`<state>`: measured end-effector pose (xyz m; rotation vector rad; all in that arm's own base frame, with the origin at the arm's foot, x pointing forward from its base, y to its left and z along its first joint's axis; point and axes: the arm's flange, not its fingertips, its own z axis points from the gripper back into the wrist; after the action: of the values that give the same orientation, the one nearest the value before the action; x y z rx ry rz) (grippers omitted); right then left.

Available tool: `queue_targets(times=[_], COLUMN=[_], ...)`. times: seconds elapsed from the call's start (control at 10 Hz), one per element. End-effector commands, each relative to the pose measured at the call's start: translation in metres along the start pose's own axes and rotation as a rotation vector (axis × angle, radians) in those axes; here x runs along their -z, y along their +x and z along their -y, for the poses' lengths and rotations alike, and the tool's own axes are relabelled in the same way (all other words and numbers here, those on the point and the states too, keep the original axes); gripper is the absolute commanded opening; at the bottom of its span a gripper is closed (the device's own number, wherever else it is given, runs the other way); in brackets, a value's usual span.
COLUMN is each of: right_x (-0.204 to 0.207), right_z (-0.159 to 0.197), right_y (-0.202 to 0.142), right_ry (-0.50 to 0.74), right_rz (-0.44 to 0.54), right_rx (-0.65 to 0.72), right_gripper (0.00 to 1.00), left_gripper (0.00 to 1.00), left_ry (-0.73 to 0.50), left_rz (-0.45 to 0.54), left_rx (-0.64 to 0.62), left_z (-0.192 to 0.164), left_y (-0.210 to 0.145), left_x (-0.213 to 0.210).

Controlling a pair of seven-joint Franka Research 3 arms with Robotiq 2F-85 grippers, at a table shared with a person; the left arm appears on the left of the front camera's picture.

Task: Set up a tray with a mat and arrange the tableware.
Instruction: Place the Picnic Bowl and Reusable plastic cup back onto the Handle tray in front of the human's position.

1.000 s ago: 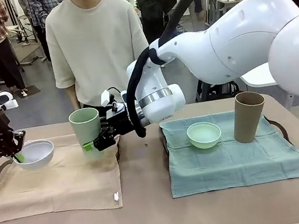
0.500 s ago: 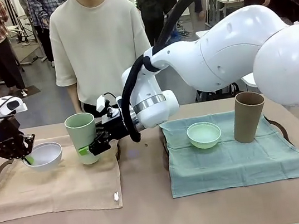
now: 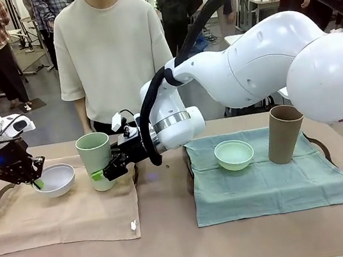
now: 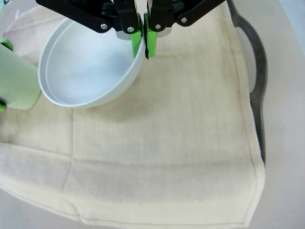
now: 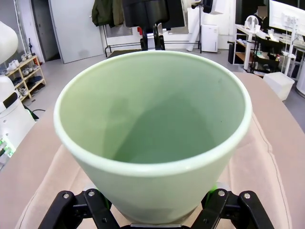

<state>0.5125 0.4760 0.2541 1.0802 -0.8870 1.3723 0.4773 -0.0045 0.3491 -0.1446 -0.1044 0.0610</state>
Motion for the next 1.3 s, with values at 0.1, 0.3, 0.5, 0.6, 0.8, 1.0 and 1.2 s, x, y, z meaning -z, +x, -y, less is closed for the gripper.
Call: queue_targets(times=[0.1,0.3,0.5,0.6,0.8,1.0,1.2], right_x=[0.001,-0.002,-0.012,-0.021,-0.046,-0.088,-0.127], right_z=[0.004,-0.003,-0.019,-0.028,-0.049,-0.069,-0.086], right_y=[0.001,0.01,0.028,0.032,0.044,0.056,0.08], right_ry=[-0.03,-0.043,-0.053,-0.06,-0.094,-0.23,-0.397], right_rz=[-0.041,-0.135,-0.292,-0.339,-0.431,-0.602,-0.578], right_rx=[0.03,0.063,0.086,0.098,0.128,0.262,0.278], right_gripper=[0.9,1.0,1.0,1.0,1.0,1.0,1.0], left_gripper=[0.04,0.64,0.28,1.0,1.0,0.54,0.54], left_ry=[-0.022,0.003,-0.031,-0.041,-0.041,-0.064,-0.06], left_rz=[0.004,-0.024,-0.041,-0.036,-0.049,-0.036,0.024], left_rx=[-0.025,-0.05,-0.056,-0.048,-0.051,0.025,0.125], left_z=[-0.004,-0.005,-0.006,-0.006,-0.008,0.004,0.023], left_y=[0.004,0.004,0.002,-0.001,-0.005,-0.021,-0.037], left_x=[0.011,0.01,-0.004,-0.011,-0.028,-0.073,-0.122])
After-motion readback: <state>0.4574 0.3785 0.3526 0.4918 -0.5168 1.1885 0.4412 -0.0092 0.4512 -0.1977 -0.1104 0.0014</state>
